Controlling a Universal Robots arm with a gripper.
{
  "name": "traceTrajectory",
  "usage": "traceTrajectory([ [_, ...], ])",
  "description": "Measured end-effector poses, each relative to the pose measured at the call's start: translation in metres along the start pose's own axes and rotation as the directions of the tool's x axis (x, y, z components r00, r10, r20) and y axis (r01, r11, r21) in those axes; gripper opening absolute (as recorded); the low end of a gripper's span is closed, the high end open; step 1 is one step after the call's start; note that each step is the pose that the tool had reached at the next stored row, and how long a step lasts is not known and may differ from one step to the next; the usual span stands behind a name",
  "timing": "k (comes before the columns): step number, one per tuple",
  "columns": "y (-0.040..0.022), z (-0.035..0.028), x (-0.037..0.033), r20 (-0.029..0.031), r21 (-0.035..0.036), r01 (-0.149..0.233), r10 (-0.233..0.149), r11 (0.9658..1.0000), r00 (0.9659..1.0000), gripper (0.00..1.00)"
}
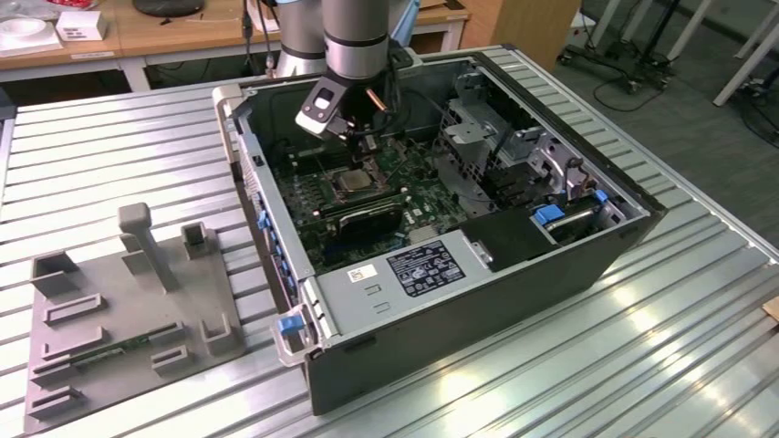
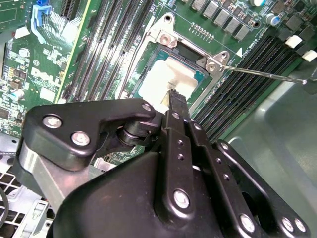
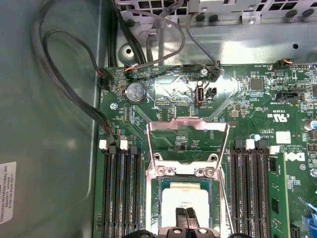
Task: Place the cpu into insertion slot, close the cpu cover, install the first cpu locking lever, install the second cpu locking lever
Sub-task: 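Close the cpu cover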
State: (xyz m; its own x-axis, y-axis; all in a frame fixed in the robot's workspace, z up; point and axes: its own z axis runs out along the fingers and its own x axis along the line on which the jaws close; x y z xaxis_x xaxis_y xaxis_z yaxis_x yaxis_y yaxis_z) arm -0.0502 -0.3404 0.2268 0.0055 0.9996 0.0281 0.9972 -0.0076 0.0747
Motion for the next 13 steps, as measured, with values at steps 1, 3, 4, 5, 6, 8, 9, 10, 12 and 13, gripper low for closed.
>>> traceTrajectory([
  [1, 0.0002, -0.0014, 0.0, -0.0001, -0.0001, 0.0, 0.0, 1.0, 1.0, 0.11],
  [3, 0.0005, -0.0042, 0.0001, -0.0001, -0.0001, 0.0, 0.0, 1.0, 1.0, 0.11],
  [4, 0.0006, -0.0062, 0.0002, 0.0, 0.0, 0.0, 0.0, 1.0, 1.0, 0.11],
  [5, 0.0008, -0.0084, 0.0002, 0.0, -0.0001, 0.0, 0.0, 1.0, 1.0, 0.11],
  [6, 0.001, -0.0102, 0.0003, -0.0001, 0.0, 0.0, 0.0, 1.0, 1.0, 0.11],
  [8, 0.0012, -0.0136, 0.0004, -0.0001, 0.0, 0.0, 0.0, 1.0, 1.0, 0.11],
  [9, 0.0014, -0.0158, 0.0005, -0.0001, -0.0001, 0.0, 0.0, 1.0, 1.0, 0.11],
  [10, 0.0015, -0.0178, 0.0005, -0.0002, -0.0001, 0.0, 0.0, 1.0, 1.0, 0.11],
  [12, 0.0018, -0.0213, 0.0006, 0.0, 0.0, 0.0, 0.0, 1.0, 1.0, 0.11],
  [13, 0.0019, -0.0222, 0.0006, 0.0, 0.0, 0.0, 0.0, 1.0, 1.0, 0.11],
])
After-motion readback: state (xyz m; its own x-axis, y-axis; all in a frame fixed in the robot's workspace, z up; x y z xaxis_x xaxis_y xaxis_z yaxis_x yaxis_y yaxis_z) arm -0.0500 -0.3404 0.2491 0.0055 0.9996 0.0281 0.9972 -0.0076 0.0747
